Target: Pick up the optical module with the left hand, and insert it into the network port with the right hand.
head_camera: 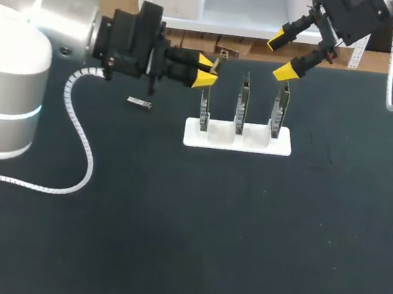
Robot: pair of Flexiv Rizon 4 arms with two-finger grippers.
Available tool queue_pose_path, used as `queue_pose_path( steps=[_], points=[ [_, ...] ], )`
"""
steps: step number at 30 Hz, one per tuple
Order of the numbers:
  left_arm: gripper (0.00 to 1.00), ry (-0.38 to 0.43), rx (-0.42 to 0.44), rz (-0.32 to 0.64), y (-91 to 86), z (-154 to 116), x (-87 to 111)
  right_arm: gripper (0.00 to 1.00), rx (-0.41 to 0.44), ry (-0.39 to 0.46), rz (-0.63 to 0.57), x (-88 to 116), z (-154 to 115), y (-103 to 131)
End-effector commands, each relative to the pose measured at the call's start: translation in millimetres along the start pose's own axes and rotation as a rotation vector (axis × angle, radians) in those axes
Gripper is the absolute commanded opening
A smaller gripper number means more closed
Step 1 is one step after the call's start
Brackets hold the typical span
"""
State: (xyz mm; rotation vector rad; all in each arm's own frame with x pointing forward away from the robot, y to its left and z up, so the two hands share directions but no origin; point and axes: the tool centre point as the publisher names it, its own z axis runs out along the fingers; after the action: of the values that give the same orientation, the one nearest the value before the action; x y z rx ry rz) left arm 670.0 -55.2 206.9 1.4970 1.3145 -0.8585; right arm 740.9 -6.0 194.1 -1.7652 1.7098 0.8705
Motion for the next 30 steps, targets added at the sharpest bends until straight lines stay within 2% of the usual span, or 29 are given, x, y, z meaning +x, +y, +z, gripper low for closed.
queue_pose_path(
  steps=[1, 8, 30],
  points=[
    [0.0, 0.003, 0.031, 0.013, 8.8, 9.5, -5.0, 1.0, 0.002, 0.0, 0.0, 0.1, -0.1, 0.9],
    [0.0, -0.011, 0.054, 0.029, 12.0, 21.9, -10.6, 1.0, 0.002, 0.0, 0.0, 0.1, -0.1, 0.9],
    [0.0, -0.011, 0.054, 0.029, 12.0, 21.9, -10.6, 1.0, 0.002, 0.0, 0.0, 0.1, -0.1, 0.9]
  ],
)
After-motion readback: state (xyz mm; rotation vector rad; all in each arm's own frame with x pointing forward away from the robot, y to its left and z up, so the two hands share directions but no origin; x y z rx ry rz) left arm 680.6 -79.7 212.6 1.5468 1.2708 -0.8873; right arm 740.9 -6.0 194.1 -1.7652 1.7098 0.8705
